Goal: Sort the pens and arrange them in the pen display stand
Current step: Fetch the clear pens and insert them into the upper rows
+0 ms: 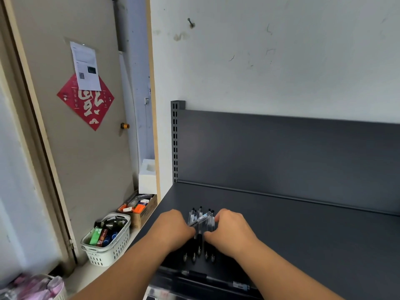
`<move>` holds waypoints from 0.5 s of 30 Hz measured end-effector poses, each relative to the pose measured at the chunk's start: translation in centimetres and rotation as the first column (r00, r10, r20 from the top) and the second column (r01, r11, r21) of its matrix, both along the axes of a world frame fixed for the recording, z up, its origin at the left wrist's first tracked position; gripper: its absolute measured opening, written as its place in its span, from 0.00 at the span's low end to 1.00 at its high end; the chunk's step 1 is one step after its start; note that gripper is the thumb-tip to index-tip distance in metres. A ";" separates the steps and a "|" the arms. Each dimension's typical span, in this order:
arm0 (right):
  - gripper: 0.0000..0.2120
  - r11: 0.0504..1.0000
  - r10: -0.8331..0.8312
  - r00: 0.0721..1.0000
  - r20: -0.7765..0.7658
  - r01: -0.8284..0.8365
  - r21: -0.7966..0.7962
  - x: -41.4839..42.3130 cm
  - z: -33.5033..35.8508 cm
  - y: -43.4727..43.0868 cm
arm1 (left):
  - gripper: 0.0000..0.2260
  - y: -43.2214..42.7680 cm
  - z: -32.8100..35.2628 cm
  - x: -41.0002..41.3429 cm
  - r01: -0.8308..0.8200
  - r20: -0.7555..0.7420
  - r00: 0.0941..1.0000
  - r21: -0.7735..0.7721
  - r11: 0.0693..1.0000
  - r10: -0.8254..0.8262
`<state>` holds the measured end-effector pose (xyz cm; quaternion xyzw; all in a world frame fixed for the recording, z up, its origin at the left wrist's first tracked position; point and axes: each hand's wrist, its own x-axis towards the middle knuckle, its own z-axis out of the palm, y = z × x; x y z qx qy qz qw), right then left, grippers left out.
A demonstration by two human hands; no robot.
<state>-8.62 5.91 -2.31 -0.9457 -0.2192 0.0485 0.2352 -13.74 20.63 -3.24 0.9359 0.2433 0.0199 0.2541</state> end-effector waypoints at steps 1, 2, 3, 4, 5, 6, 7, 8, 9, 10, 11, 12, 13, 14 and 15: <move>0.15 1.000 -0.004 1.000 -0.005 0.004 -0.002 0.0 0.1 0.0 | 0.09 -0.1 0.1 -0.1 0.000 -0.003 1.000 -0.001 1.000 0.000; 0.15 1.000 -0.007 1.000 -0.011 0.007 -0.003 0.0 0.2 0.1 | 0.09 -0.1 0.2 -0.1 0.002 -0.011 1.000 0.000 1.000 -0.002; 0.14 1.000 -0.007 1.000 -0.016 0.007 -0.003 0.0 0.2 0.1 | 0.10 -0.2 0.4 -0.2 0.009 -0.023 1.000 0.003 1.000 -0.009; 0.14 1.000 -0.005 1.000 -0.024 0.005 -0.002 0.0 0.3 0.2 | 0.10 -0.4 0.6 -0.2 0.017 -0.037 0.999 0.008 1.000 -0.017; 0.13 1.000 -0.004 0.999 -0.031 0.004 0.002 -0.1 0.4 0.3 | 0.11 -0.4 0.8 -0.1 0.025 -0.051 0.998 0.015 1.000 -0.025; 0.13 1.000 -0.003 0.999 -0.045 0.003 0.010 -0.1 0.4 0.3 | 0.12 -0.5 1.0 -0.1 0.031 -0.063 0.998 0.016 0.999 -0.030; 0.13 1.000 -0.001 0.998 -0.055 0.003 0.022 -0.1 0.4 0.4 | 0.12 -0.6 1.1 0.0 0.034 -0.071 0.997 0.012 0.999 -0.033; 0.12 0.999 0.001 0.998 -0.065 0.001 0.032 -0.2 0.5 0.4 | 0.12 -0.7 1.3 0.0 0.033 -0.078 0.996 0.005 0.999 -0.033; 0.11 0.999 0.002 0.997 -0.075 0.002 0.042 -0.2 0.5 0.4 | 0.12 -0.7 1.4 0.0 0.035 -0.083 0.996 -0.002 0.999 -0.035; 0.10 0.998 -0.003 0.995 -0.101 0.009 0.058 -0.3 0.5 0.5 | 0.12 -0.7 1.4 0.0 0.036 -0.089 0.995 -0.013 0.999 -0.037; 0.08 0.996 -0.009 0.990 -0.139 0.021 0.085 -0.4 0.4 0.6 | 0.11 -0.7 1.4 0.1 0.040 -0.090 0.995 -0.024 0.999 -0.042; 0.07 0.992 -0.012 0.982 -0.187 0.035 0.121 -0.5 0.4 0.8 | 0.10 -0.7 1.4 0.1 0.043 -0.089 0.995 -0.042 0.998 -0.046; 0.06 0.986 -0.012 0.973 -0.231 0.050 0.157 -0.7 0.4 1.1 | 0.10 -0.7 1.4 0.1 0.046 -0.085 0.995 -0.070 0.997 -0.051; 0.05 0.981 -0.015 0.963 -0.270 0.067 0.183 -0.7 0.3 1.3 | 0.09 -0.7 1.5 0.1 0.045 -0.078 0.996 -0.101 0.994 -0.053; 0.04 0.975 -0.011 0.954 -0.299 0.077 0.208 -0.6 0.1 1.5 | 0.09 -0.6 1.5 0.1 0.043 -0.068 0.996 -0.130 0.991 -0.052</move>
